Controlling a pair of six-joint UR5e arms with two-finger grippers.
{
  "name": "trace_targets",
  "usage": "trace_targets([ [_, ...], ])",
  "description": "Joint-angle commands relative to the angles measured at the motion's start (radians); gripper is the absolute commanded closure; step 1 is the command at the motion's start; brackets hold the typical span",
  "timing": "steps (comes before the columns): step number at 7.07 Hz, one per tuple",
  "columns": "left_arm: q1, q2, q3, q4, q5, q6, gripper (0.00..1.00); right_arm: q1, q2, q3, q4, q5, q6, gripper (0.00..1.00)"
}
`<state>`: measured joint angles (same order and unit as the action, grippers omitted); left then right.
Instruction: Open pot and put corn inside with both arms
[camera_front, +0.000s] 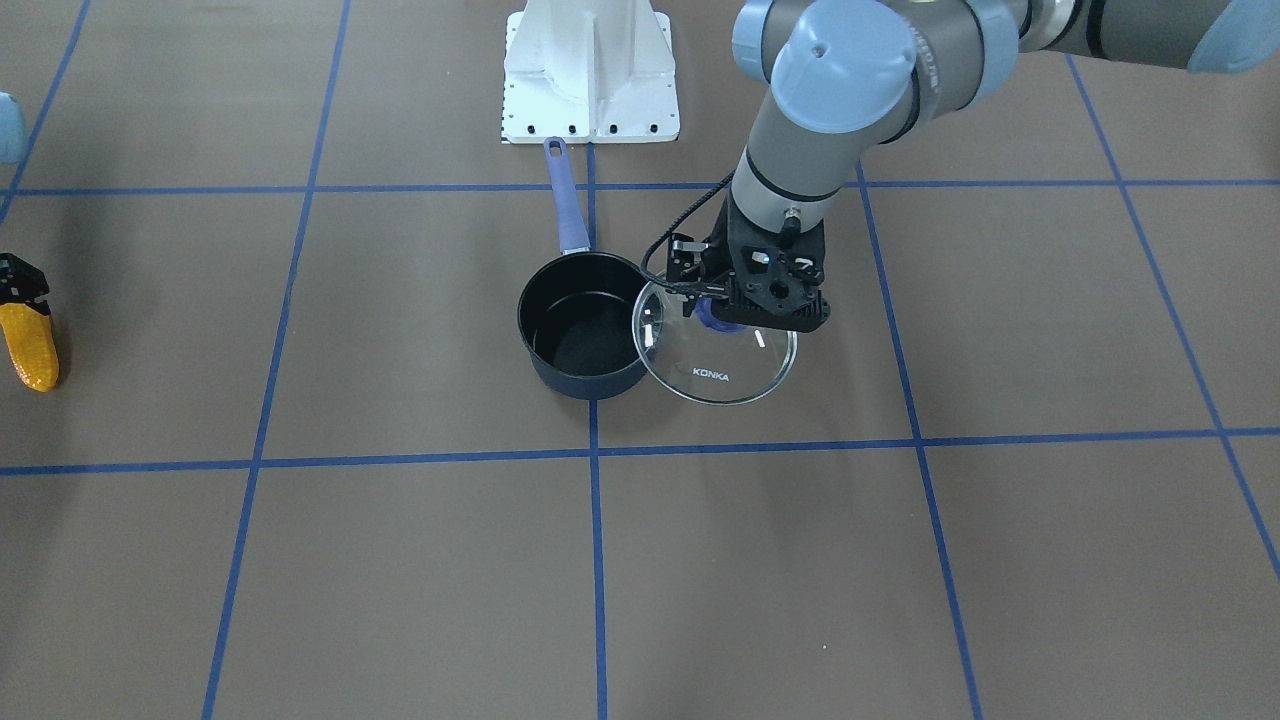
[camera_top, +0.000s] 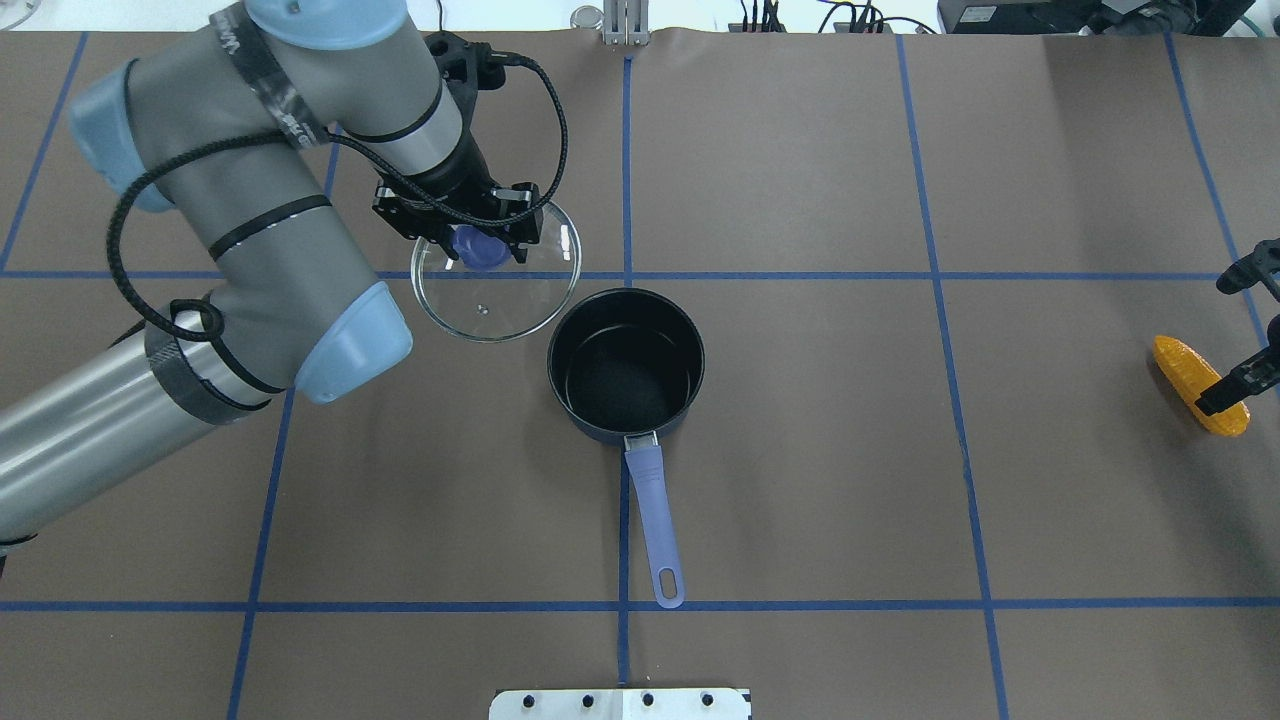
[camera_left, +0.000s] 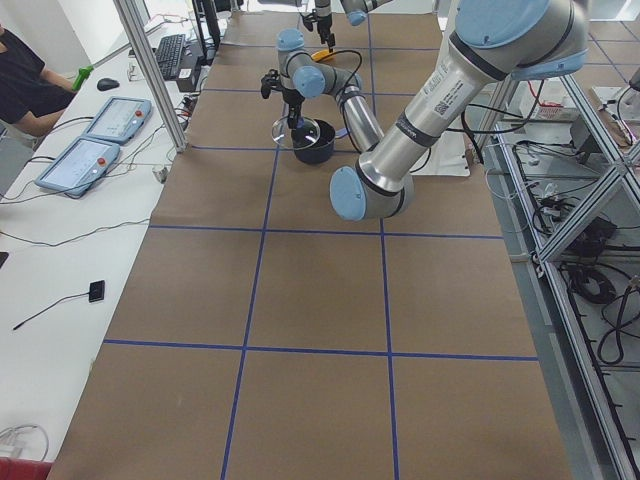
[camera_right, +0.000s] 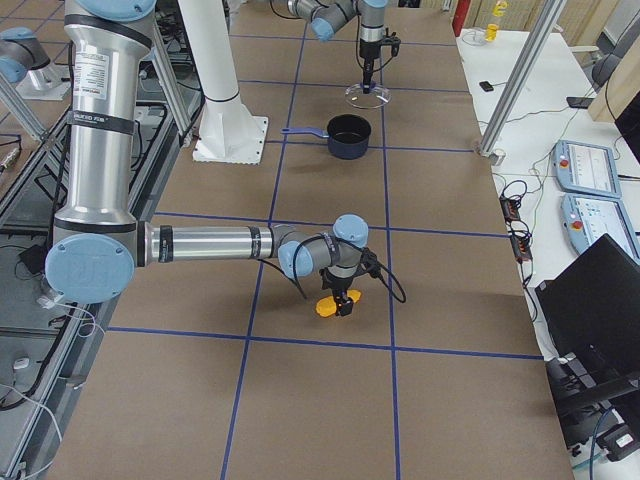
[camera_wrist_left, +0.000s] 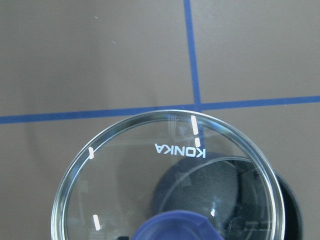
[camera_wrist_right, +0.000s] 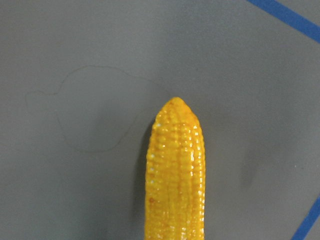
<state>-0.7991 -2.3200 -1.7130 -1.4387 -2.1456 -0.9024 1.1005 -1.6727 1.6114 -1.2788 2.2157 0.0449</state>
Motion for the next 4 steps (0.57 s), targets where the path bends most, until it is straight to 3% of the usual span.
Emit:
trace_targets([
  [1, -0.043, 0.028, -0.051, 0.079, -0.011, 0.086, 0.44, -0.014, 0.005, -0.008, -0.001, -0.002, 0.010, 0.14],
  [4, -0.054, 0.031, -0.057, 0.090, -0.011, 0.097, 0.44, -0.048, 0.005, -0.010, -0.008, -0.017, 0.009, 0.24],
])
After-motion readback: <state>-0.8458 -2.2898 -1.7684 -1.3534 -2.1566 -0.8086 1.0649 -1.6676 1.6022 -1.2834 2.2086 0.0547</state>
